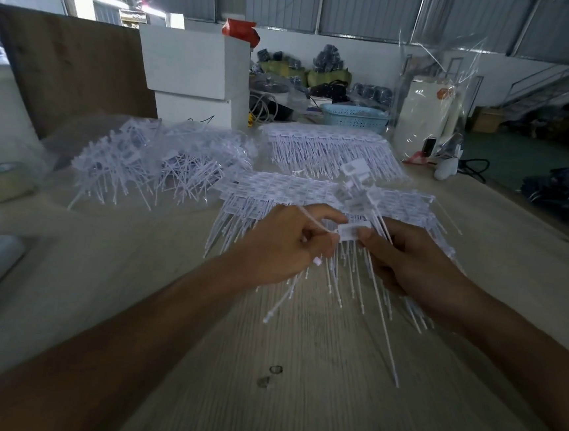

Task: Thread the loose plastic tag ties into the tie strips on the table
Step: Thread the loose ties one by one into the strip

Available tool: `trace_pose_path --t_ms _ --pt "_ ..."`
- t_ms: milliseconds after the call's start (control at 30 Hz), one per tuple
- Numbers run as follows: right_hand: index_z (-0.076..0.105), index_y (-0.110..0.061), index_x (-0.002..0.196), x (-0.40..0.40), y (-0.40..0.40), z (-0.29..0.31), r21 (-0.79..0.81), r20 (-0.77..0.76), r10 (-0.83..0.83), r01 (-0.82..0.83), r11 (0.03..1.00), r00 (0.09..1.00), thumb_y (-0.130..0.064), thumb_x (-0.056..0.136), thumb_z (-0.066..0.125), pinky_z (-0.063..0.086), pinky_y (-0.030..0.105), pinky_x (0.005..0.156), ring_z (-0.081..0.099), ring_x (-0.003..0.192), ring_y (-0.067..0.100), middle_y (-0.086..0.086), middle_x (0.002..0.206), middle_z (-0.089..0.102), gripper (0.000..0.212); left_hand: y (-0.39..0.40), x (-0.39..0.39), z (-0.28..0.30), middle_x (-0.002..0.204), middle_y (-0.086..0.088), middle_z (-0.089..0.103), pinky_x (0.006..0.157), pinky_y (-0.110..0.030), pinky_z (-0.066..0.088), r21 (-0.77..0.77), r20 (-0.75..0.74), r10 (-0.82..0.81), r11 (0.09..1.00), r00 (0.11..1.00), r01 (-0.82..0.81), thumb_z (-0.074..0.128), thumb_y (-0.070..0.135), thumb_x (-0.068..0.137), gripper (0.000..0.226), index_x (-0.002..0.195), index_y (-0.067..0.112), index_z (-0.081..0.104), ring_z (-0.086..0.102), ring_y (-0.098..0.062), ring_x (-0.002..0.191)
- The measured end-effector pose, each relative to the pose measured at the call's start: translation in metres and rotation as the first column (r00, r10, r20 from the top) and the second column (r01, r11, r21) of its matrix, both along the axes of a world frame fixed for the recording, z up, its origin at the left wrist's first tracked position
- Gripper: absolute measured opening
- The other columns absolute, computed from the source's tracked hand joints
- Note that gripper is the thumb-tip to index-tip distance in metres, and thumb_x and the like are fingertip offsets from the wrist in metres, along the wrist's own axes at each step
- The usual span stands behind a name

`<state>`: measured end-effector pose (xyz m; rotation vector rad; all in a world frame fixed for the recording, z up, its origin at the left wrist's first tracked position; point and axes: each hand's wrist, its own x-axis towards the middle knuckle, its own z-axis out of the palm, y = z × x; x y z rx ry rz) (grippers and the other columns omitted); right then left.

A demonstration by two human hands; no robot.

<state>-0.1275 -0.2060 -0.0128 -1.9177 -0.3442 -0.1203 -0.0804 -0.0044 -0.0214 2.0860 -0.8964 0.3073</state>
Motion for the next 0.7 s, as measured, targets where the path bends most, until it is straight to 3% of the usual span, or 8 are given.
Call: trace_pose_path --t_ms 133,233,367,533,633,700 --pt "0.063 -0.010 0.083 0.003 -0.002 -0.003 0.031 -0.004 0.004 -0.004 1.000 1.000 -0.044 0.088 0.056 0.024 0.024 0.040 0.028 0.041 0.010 -0.003 0.050 0.035 0.035 -0.001 0.000 -0.004 0.077 0.024 0.071 0.064 -0.043 0.058 -0.047 0.010 -0.018 0.999 1.000 0.018 0.064 0.014 0.096 0.011 0.102 0.010 0.072 0.072 -0.018 0.063" --pt "0.068 -0.006 0.089 0.003 -0.004 -0.003 0.061 -0.041 -0.004 0.006 0.998 0.999 -0.049 0.086 0.058 0.025 0.023 0.040 0.027 0.043 0.012 0.002 0.052 0.033 0.044 0.000 0.001 -0.001 0.072 0.003 0.074 0.058 -0.034 0.056 -0.147 0.028 -0.009 0.989 1.000 0.013 0.064 0.017 0.095 0.008 0.102 0.020 0.067 0.072 -0.013 0.062" --pt "0.063 -0.014 0.071 0.002 -0.004 -0.001 0.120 -0.133 0.055 -0.039 0.992 0.990 -0.048 0.087 0.060 0.024 0.020 0.039 0.024 0.045 0.011 0.004 0.058 0.028 0.037 0.002 0.006 0.002 0.074 0.003 0.075 0.063 -0.035 0.059 -0.265 -0.005 0.012 0.964 1.000 -0.013 0.064 0.013 0.096 0.006 0.099 0.013 0.069 0.073 -0.013 0.065" --pt "0.046 -0.024 0.059 0.004 -0.004 -0.003 0.141 -0.194 0.103 -0.076 0.987 0.976 -0.045 0.096 0.051 0.025 0.020 0.040 0.028 0.043 0.008 -0.007 0.054 0.034 0.042 0.002 0.009 -0.005 0.079 0.005 0.076 0.067 -0.040 0.059 -0.213 0.057 0.058 0.976 0.997 -0.045 0.064 0.021 0.095 0.018 0.112 0.025 0.070 0.073 -0.013 0.071" --pt "0.042 -0.029 0.055 0.005 -0.004 -0.003 0.122 -0.228 0.104 -0.078 0.990 0.968 -0.043 0.101 0.047 0.024 0.025 0.045 0.028 0.046 0.011 -0.006 0.056 0.032 0.048 0.006 0.011 -0.005 0.104 0.011 0.075 0.080 -0.030 0.058 -0.172 0.104 0.083 0.983 0.991 -0.064 0.066 0.022 0.093 0.029 0.122 0.021 0.071 0.071 -0.007 0.091" --pt "0.041 -0.026 0.056 0.005 -0.004 -0.004 0.097 -0.249 0.092 -0.070 0.993 0.964 -0.040 0.103 0.045 0.025 0.024 0.045 0.029 0.046 0.011 -0.005 0.056 0.032 0.049 0.009 0.011 -0.004 0.100 0.001 0.077 0.078 -0.028 0.054 -0.081 0.213 0.090 0.994 0.973 -0.074 0.063 0.023 0.093 0.032 0.124 0.016 0.069 0.069 -0.012 0.089"
